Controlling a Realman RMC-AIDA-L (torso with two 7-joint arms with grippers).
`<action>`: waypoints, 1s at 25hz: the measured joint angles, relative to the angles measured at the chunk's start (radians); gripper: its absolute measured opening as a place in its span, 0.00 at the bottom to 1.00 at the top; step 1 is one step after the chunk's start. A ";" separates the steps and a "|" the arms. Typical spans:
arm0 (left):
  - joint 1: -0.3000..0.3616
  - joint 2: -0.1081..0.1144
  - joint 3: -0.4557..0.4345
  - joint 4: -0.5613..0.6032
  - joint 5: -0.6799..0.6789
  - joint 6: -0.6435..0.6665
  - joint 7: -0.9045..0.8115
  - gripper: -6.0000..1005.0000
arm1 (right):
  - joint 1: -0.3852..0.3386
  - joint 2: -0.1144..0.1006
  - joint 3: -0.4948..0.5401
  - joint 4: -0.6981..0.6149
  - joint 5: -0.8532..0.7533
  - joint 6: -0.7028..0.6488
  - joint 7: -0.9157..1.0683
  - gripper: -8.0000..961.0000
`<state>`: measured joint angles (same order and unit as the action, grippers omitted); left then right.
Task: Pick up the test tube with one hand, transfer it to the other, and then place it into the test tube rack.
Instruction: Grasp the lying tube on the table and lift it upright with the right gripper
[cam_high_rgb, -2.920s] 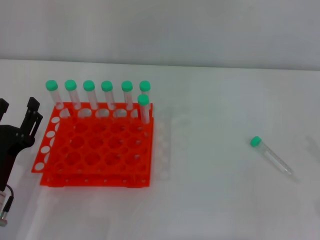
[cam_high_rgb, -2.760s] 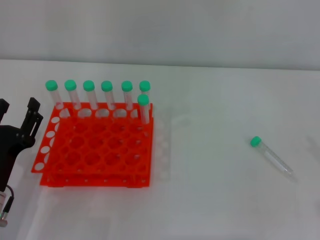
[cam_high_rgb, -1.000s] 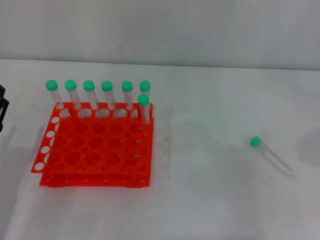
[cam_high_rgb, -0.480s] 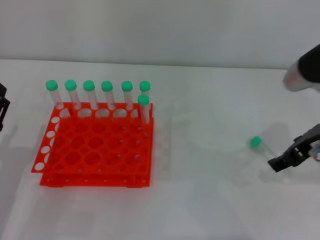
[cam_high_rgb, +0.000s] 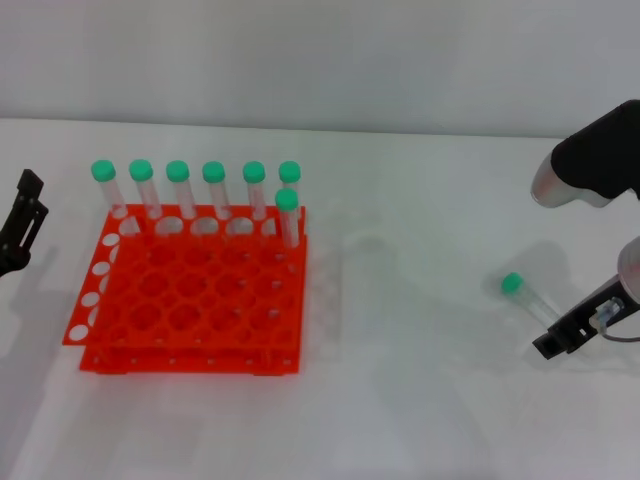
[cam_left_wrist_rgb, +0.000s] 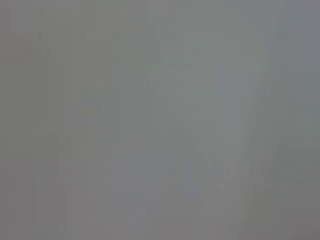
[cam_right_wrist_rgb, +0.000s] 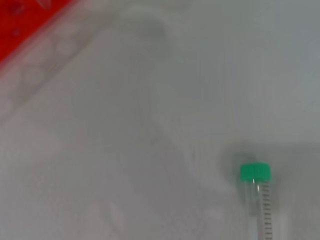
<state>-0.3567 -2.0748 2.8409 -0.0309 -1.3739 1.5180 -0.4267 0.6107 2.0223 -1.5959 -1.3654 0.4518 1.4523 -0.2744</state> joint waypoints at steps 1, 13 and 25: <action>-0.001 0.000 0.000 0.000 0.001 0.001 0.000 0.74 | 0.002 0.000 0.000 0.007 0.000 -0.004 0.001 0.79; -0.010 -0.001 0.000 -0.014 0.014 0.004 0.000 0.74 | 0.072 -0.004 0.005 0.141 -0.005 -0.050 0.018 0.48; -0.019 0.001 0.000 -0.014 0.021 0.004 0.000 0.74 | 0.149 -0.008 0.007 0.273 -0.009 -0.069 0.020 0.37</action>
<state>-0.3752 -2.0739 2.8408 -0.0446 -1.3528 1.5218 -0.4264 0.7598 2.0139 -1.5892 -1.0927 0.4433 1.3836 -0.2547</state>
